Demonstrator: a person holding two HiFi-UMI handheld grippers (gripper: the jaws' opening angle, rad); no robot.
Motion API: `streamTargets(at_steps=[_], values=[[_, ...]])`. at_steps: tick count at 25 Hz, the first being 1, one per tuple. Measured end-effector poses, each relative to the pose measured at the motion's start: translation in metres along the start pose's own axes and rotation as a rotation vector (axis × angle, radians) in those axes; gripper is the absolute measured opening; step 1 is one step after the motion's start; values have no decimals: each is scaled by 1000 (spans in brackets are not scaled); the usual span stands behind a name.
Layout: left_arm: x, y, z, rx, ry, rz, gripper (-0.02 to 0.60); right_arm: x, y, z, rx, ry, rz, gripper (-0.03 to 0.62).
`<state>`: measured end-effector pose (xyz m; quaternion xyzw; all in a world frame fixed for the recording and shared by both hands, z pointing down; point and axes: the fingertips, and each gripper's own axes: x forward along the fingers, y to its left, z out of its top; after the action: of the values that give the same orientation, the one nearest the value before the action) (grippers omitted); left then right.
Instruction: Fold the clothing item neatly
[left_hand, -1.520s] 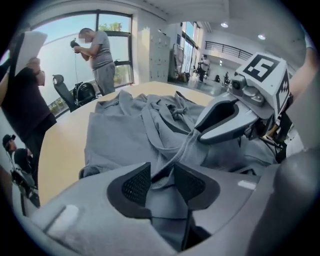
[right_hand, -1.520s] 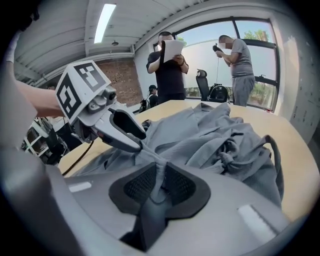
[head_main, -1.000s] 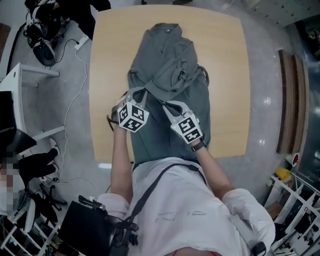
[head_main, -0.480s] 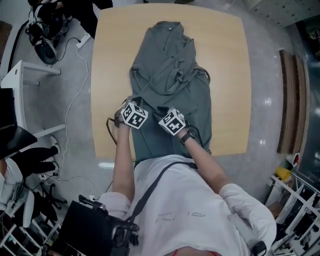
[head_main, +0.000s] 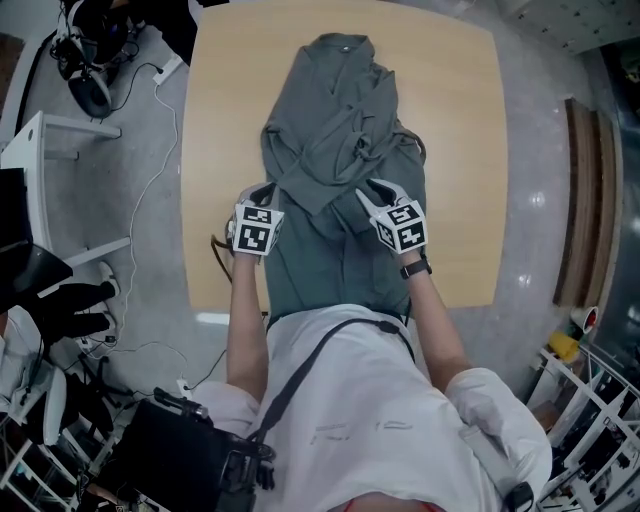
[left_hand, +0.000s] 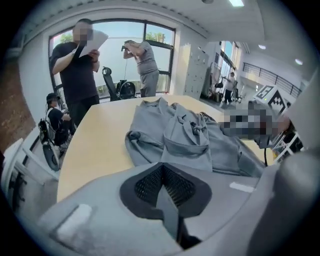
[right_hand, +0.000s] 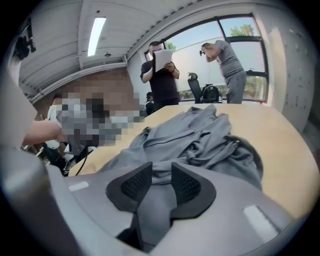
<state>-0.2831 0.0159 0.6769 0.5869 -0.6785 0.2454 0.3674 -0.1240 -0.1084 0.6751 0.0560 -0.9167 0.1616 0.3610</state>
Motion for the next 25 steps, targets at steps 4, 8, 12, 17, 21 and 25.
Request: streamTargets(at_steps=[4,8,12,17,21,25], values=[[-1,-22,6,-71,-22,-73,3,4,-52,24,8,-28,-114,84],[1,-53,7,-70,-25,-127,3,49,-71,31,-86,82,-151,181],[-3,-74,5,-70,-27,-158,3,82,-82,17,-53,177,-181,181],[-14,-69,1,-88,-44,-154,3,74,-62,29,-101,126,-148,118],[-20,-56,2,-116,-63,-139,3,40,-13,57,-160,-18,-28,117],[-21,-52,4,-130,-71,-130,3,22,35,62,-171,-83,82,117]])
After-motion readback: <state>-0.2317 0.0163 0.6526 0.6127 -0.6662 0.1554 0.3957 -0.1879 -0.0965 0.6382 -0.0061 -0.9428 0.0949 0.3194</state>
